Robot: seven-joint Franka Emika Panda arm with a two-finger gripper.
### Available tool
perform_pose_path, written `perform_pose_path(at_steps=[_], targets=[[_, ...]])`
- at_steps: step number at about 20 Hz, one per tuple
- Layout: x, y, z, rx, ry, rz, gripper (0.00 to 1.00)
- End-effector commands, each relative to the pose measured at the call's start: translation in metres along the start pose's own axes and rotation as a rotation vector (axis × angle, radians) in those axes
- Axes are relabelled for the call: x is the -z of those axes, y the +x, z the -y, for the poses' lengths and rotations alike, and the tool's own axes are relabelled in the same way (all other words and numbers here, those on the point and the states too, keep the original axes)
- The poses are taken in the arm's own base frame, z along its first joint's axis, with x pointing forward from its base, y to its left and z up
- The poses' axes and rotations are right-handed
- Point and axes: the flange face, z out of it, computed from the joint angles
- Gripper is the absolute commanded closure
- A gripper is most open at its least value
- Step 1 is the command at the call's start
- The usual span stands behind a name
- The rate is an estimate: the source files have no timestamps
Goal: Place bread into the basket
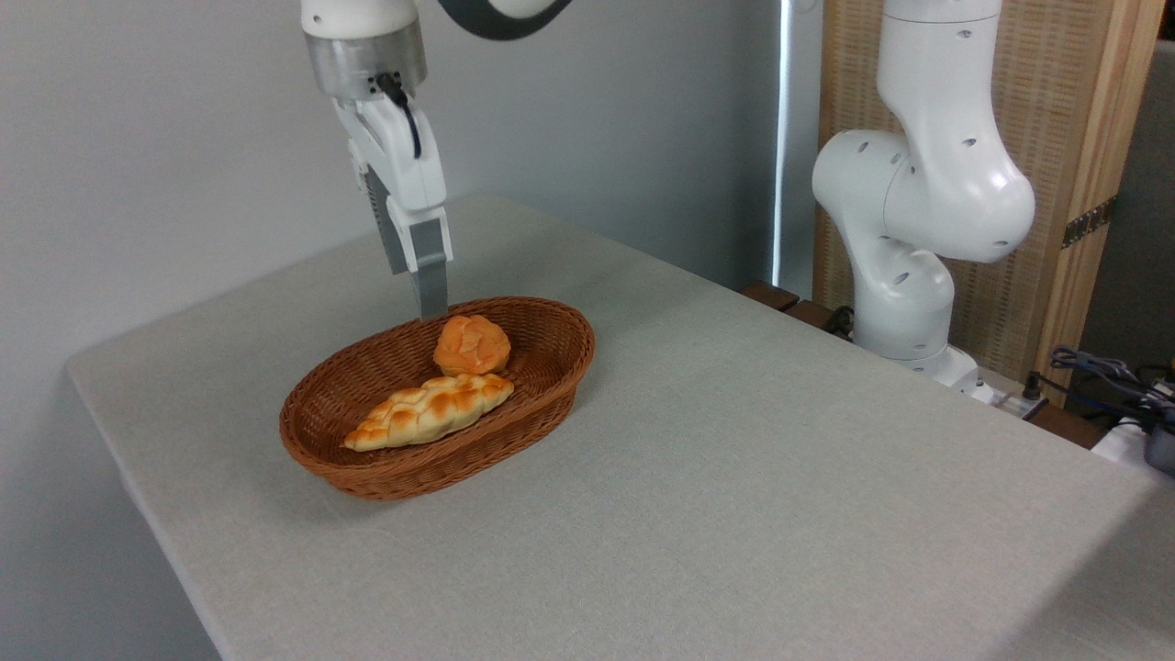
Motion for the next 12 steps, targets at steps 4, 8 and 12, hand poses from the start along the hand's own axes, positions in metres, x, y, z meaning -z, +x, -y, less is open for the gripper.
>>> perform_pose_path(at_steps=[4, 8, 12], targets=[[0.045, -0.025, 0.052, 0.121, 0.087, 0.15, 0.0], [0.058, -0.047, 0.067, 0.167, 0.106, 0.142, 0.0], [0.061, -0.062, 0.056, 0.169, 0.134, 0.118, 0.0]])
